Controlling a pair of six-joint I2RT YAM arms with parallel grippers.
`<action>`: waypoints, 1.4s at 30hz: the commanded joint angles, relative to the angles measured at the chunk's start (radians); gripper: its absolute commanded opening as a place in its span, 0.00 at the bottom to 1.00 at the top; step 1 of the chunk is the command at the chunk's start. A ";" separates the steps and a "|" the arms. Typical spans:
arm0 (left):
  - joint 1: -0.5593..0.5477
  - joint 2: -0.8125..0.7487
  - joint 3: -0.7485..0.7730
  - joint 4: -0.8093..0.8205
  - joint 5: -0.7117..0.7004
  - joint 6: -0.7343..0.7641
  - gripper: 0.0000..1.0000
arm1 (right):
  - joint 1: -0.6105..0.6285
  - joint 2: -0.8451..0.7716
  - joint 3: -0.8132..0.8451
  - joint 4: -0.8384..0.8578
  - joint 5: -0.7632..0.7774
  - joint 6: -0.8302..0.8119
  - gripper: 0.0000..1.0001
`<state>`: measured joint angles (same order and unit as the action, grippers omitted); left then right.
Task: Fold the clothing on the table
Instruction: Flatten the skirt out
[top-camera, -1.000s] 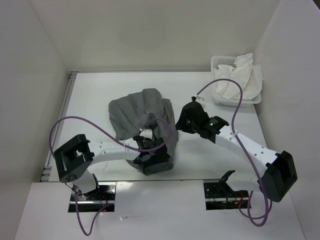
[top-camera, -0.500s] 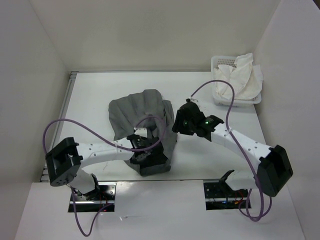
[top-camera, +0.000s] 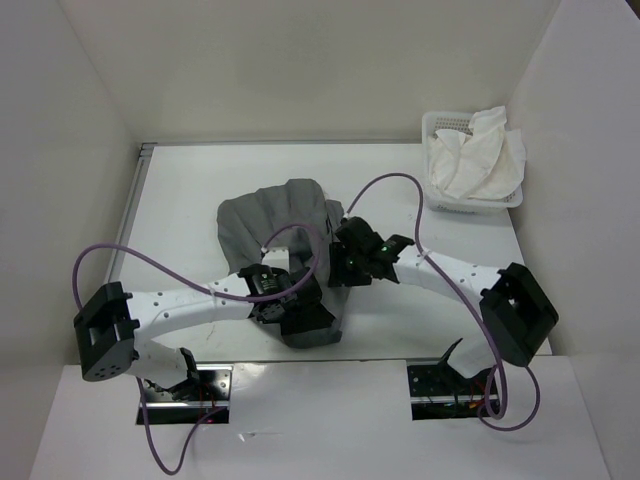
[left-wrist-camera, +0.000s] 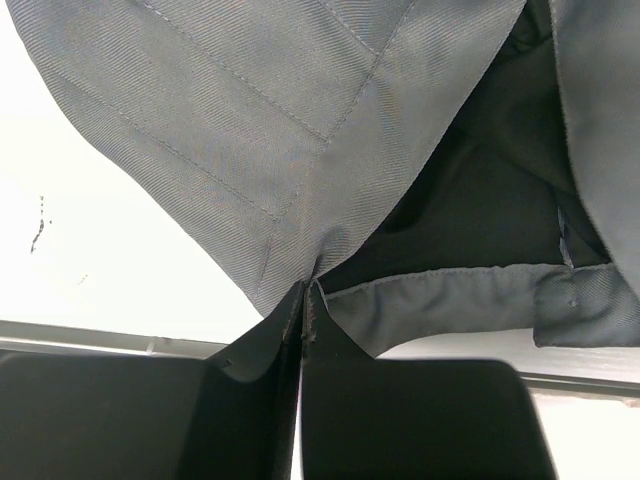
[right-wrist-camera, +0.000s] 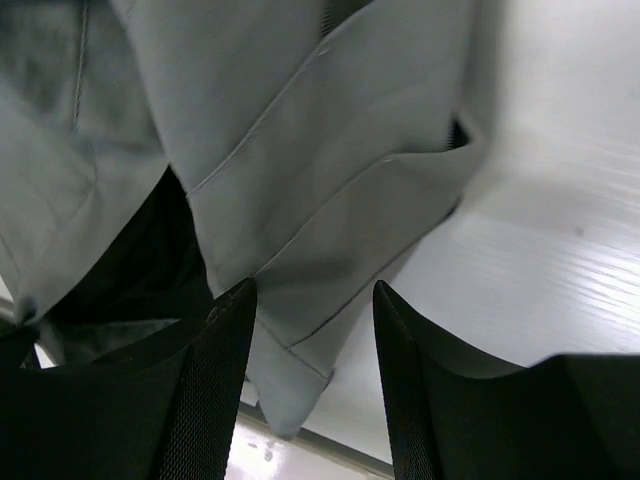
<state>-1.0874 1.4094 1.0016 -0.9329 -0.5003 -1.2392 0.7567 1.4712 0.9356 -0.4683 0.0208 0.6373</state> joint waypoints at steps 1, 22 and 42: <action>0.000 -0.024 0.002 -0.018 -0.020 -0.028 0.00 | 0.024 0.030 0.042 0.033 -0.048 -0.042 0.56; 0.000 -0.044 -0.008 -0.009 -0.020 -0.037 0.00 | 0.139 0.093 0.124 -0.035 0.070 -0.062 0.60; 0.010 -0.144 0.014 -0.138 -0.144 -0.086 0.00 | -0.015 -0.265 0.154 -0.210 0.265 0.004 0.00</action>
<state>-1.0874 1.3006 0.9642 -0.9852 -0.5583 -1.2915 0.8593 1.3933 1.0504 -0.6147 0.2474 0.6319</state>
